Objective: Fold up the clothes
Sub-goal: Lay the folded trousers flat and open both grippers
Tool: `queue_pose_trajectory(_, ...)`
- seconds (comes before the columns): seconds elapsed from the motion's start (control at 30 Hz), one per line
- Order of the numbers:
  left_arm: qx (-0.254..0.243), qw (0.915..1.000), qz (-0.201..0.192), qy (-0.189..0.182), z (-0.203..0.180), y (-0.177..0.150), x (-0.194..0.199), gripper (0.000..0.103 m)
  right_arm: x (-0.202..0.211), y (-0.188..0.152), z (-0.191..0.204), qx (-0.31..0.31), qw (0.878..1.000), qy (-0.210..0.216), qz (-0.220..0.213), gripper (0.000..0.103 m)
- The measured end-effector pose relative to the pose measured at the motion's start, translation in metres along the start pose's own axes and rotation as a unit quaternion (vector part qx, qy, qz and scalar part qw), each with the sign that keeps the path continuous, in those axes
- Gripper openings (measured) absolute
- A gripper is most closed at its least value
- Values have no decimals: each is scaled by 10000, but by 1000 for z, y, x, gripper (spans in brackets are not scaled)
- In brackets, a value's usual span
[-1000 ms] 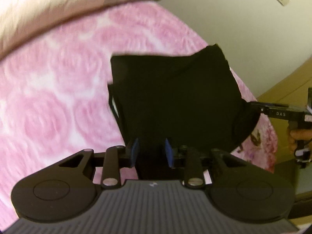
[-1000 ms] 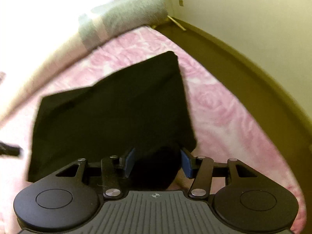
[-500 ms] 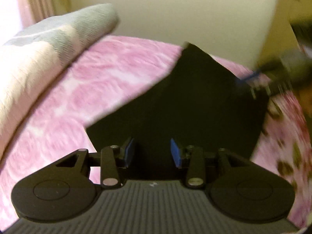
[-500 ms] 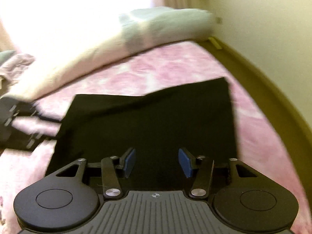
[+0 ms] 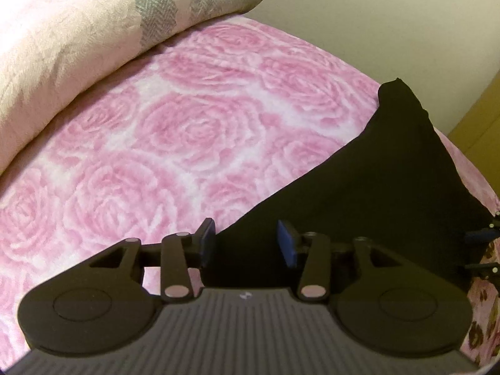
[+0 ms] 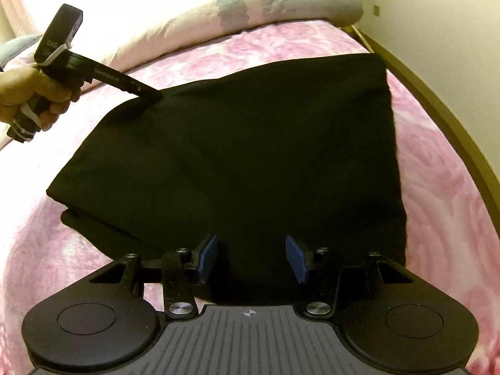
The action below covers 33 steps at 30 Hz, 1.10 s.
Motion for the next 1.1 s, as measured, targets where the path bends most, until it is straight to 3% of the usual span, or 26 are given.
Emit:
queue_pose_trajectory(0.3, -155, 9995, 37, 274, -8, -24, 47, 37, 13, -9, 0, 56, 9995, -151, 256, 52)
queue_pose_trajectory(0.5, -394, 9992, -27, -77, -53, -58, 89, 33, 21, -1, 6, -117, 9984, -369, 422, 52)
queue_pose_trajectory(0.57, -441, 9987, 124, -220, -68, -74, 87, 33, 28, 9, 11, -205, 9989, -373, 206, 52)
queue_pose_trajectory(0.67, -452, 9976, 520, -79, -73, -106, 71, 34, 27, 21, 16, -350, 9990, -254, -113, 53)
queue_pose_trajectory(0.8, -228, 9981, 563, 58, -71, -115, 73, 34, -1, 4, 7, -657, 9974, -229, 212, 52)
queue_pose_trajectory(0.93, -598, 9942, 885, 129, -84, -128, 83, 34, 4, -1, 20, -219, 9981, -464, 347, 53)
queue_pose_trajectory(1.0, -660, 9920, 1071, 136, -90, -140, 89, 33, 9, 1, 22, -348, 9972, -512, 430, 53)
queue_pose_trajectory(1.1, -278, 9950, 913, 283, -89, -142, 111, 33, 24, 7, 22, -745, 9954, -504, 343, 53)
Point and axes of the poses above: each gripper's, at about its wrist camera, not at the fingertips, and x roughly against the way its jaws point, z to its left, y to its top, the point moved 7 cm from there along -x, roughly the way its jaws point, and after that the axes turned 5 degrees about -z, right-handed, at the moved point
